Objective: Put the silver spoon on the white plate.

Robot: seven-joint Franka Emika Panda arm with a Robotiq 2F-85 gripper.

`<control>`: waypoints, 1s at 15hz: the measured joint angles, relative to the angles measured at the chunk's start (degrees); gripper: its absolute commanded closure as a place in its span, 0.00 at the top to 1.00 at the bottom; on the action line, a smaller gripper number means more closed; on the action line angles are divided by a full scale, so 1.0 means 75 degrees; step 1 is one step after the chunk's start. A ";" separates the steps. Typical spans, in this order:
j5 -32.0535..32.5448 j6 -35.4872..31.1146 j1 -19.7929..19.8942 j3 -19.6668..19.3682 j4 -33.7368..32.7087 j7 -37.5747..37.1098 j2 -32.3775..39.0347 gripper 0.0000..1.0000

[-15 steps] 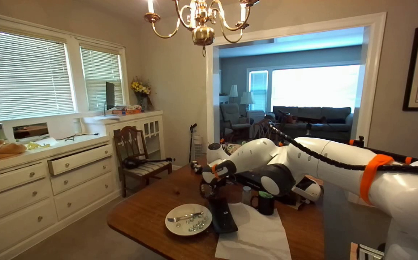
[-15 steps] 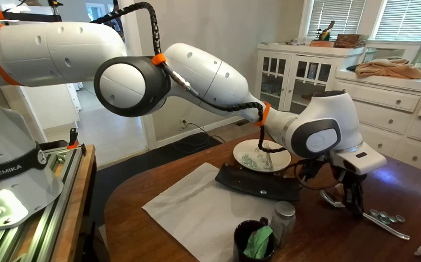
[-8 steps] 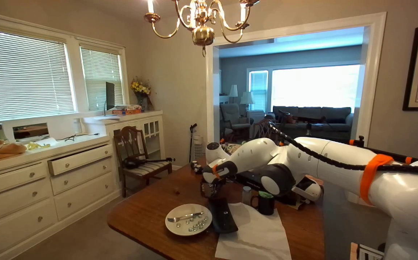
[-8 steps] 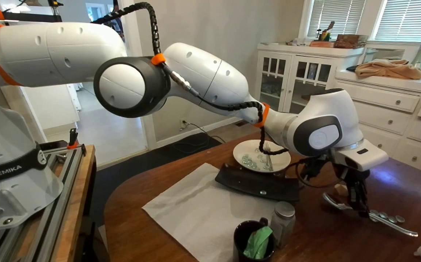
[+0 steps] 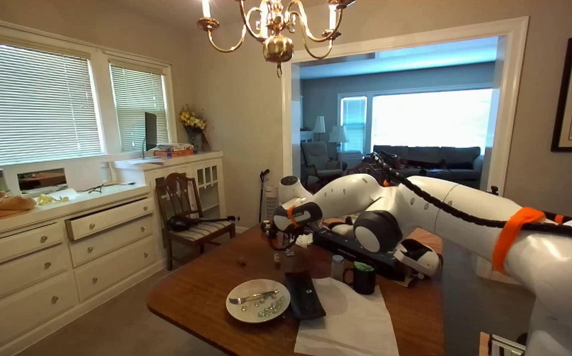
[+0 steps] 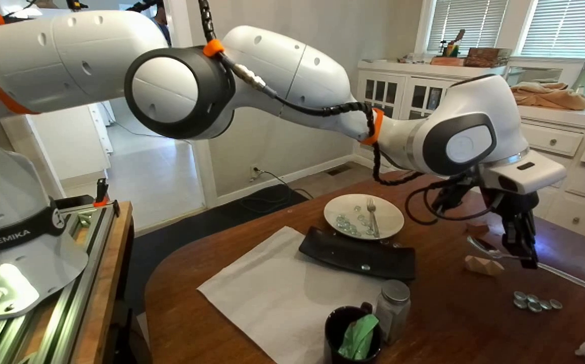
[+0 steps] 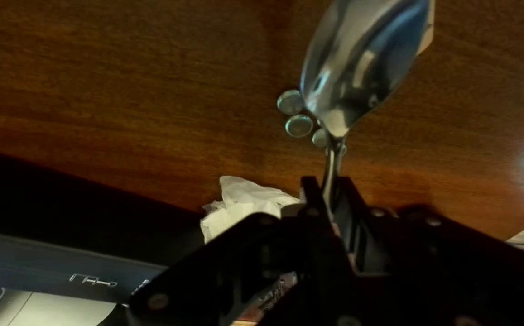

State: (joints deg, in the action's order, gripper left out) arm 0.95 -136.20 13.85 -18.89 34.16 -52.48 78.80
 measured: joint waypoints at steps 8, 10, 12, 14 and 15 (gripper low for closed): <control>-0.0206 0.1887 -0.0261 0.0840 0.1169 0.0999 -0.1748 0.13; -0.0210 0.1979 -0.0266 0.0879 0.1478 0.1016 -0.2134 0.13; -0.0211 0.1984 -0.0266 0.0882 0.1675 0.1029 -0.2273 0.03; -0.0209 0.1983 -0.0266 0.0882 0.1725 0.1031 -0.2265 0.03; -0.0181 0.1920 -0.0282 0.0878 0.1726 0.1033 -0.2265 0.03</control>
State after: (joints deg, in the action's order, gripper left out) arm -0.41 -121.80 11.73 -12.31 47.11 -44.74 61.82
